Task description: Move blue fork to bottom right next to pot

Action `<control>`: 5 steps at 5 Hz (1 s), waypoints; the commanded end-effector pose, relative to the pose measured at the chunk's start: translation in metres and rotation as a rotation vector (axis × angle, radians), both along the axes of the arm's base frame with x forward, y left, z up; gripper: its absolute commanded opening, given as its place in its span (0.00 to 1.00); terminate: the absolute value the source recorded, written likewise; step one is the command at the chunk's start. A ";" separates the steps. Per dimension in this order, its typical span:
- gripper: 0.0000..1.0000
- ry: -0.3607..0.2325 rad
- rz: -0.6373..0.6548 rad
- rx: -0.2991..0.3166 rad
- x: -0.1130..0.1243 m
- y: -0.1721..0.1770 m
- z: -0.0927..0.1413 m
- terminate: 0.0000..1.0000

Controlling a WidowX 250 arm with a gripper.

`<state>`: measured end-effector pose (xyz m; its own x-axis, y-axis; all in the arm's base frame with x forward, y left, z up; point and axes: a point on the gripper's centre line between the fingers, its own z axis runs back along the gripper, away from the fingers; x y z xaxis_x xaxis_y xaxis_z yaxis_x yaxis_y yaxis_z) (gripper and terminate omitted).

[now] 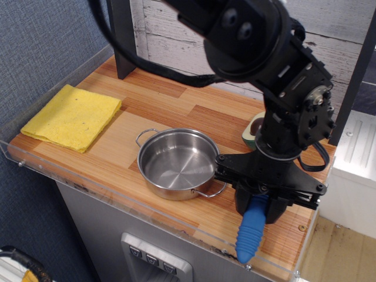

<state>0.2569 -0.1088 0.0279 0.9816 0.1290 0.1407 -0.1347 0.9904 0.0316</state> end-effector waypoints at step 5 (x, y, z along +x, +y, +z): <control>0.00 -0.020 -0.076 0.069 0.033 0.003 -0.015 0.00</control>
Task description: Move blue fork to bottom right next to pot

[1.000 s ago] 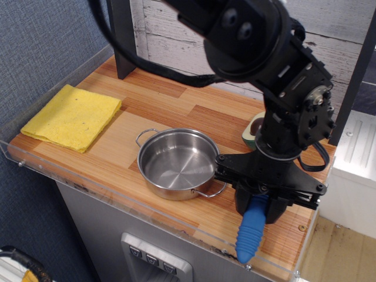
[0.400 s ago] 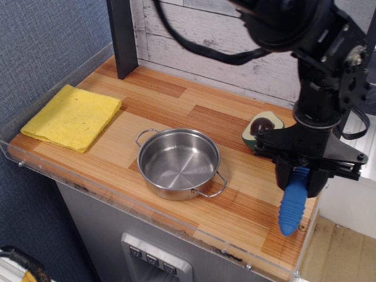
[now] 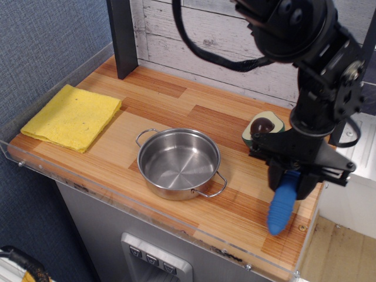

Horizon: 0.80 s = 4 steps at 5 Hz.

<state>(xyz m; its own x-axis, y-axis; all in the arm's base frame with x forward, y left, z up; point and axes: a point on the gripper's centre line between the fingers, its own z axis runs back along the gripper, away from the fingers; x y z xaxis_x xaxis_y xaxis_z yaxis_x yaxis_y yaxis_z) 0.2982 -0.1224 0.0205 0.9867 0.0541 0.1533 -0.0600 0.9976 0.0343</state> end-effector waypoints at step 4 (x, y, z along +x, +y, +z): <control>1.00 0.037 0.027 -0.034 -0.001 0.049 0.012 0.00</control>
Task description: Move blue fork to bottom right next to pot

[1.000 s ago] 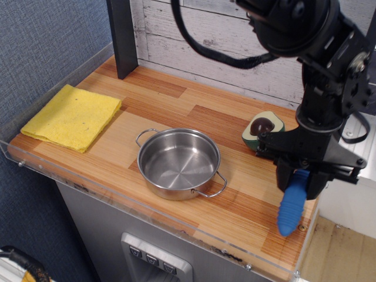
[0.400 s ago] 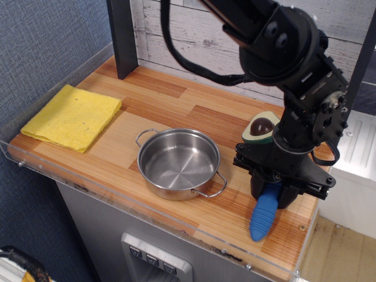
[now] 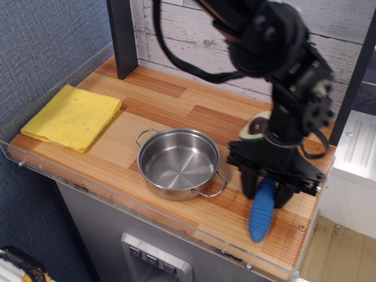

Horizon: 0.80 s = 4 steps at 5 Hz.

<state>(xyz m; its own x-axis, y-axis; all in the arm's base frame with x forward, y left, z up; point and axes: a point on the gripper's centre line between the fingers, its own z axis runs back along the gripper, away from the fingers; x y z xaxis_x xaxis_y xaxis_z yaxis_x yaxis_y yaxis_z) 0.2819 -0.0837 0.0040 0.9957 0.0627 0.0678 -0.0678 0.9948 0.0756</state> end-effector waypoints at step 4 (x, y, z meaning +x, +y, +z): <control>1.00 -0.160 -0.038 -0.270 0.040 0.051 0.128 0.00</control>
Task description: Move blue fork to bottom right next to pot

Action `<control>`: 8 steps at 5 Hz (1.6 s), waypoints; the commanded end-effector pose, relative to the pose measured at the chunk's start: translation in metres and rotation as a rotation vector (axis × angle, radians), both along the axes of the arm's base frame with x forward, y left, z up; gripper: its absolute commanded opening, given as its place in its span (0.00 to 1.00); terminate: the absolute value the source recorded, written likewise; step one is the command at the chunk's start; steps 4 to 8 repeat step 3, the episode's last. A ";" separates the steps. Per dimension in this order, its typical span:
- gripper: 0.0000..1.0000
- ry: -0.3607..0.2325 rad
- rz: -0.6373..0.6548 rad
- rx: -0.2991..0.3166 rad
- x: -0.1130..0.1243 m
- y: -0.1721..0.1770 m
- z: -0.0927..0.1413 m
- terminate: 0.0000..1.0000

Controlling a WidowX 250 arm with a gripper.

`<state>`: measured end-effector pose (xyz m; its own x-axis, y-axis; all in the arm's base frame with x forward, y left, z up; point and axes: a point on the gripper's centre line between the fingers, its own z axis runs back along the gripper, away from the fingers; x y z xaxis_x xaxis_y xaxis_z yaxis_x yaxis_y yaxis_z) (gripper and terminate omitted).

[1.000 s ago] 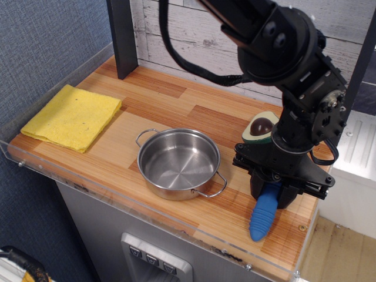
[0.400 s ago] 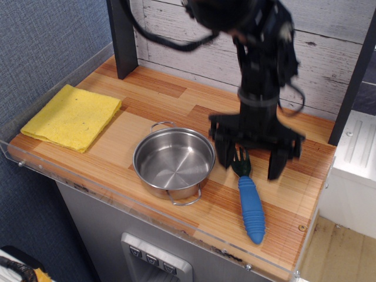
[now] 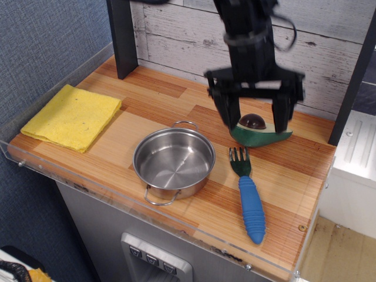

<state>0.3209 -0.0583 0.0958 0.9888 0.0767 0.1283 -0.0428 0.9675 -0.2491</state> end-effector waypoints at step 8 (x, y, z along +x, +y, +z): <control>1.00 -0.062 -0.088 0.255 0.005 0.101 0.047 1.00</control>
